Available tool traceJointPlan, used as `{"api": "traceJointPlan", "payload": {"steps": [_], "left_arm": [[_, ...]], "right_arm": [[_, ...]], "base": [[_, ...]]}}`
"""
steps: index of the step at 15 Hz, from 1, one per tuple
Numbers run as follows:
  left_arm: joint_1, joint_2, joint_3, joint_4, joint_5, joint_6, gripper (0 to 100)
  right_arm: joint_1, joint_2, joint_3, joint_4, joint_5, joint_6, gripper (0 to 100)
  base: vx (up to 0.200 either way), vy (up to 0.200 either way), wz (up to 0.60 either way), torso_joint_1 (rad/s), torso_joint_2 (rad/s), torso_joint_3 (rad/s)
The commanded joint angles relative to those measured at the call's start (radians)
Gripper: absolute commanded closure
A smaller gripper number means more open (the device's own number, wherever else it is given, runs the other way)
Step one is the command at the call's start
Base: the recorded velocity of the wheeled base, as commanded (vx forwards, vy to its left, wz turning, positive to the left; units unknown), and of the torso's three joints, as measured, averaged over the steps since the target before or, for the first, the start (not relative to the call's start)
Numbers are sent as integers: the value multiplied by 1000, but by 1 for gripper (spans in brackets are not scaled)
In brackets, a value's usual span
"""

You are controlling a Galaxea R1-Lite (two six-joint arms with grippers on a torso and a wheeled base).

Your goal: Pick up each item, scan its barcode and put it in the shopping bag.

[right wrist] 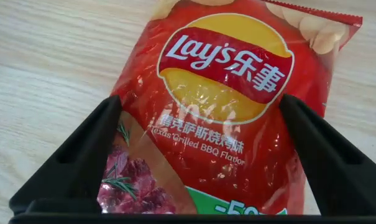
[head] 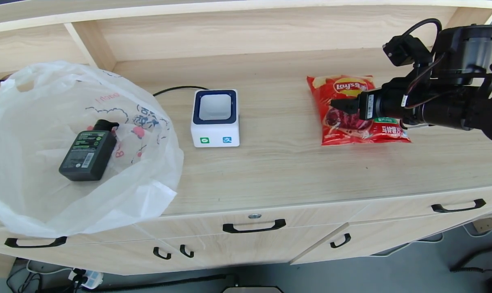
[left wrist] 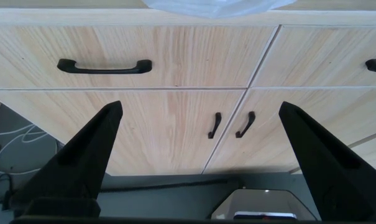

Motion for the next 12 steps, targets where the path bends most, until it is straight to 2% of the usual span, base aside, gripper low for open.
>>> {"api": "traceJointPlan", "payload": {"steps": [1, 4, 5, 6, 12], "left_arm": [[0, 2, 0, -1, 0, 0, 0], [-2, 2, 0, 1, 0, 3, 0], [-2, 0, 0, 1, 0, 29, 0], [-2, 2, 0, 1, 0, 41, 0], [0, 2, 0, 1, 0, 41, 0]], "right_arm": [[13, 15, -5, 2, 1, 0, 0], [52, 5, -47, 11, -12, 2, 0], [54, 3, -47, 11, -24, -7, 0], [59, 3, -48, 11, -24, -15, 0], [54, 34, -4, 33, -21, -30, 0]], "base": [[0, 0, 0, 0, 0, 0], [0, 0, 0, 0, 0, 0], [0, 0, 0, 0, 0, 0], [0, 0, 0, 0, 0, 0], [0, 0, 0, 0, 0, 0]]}}
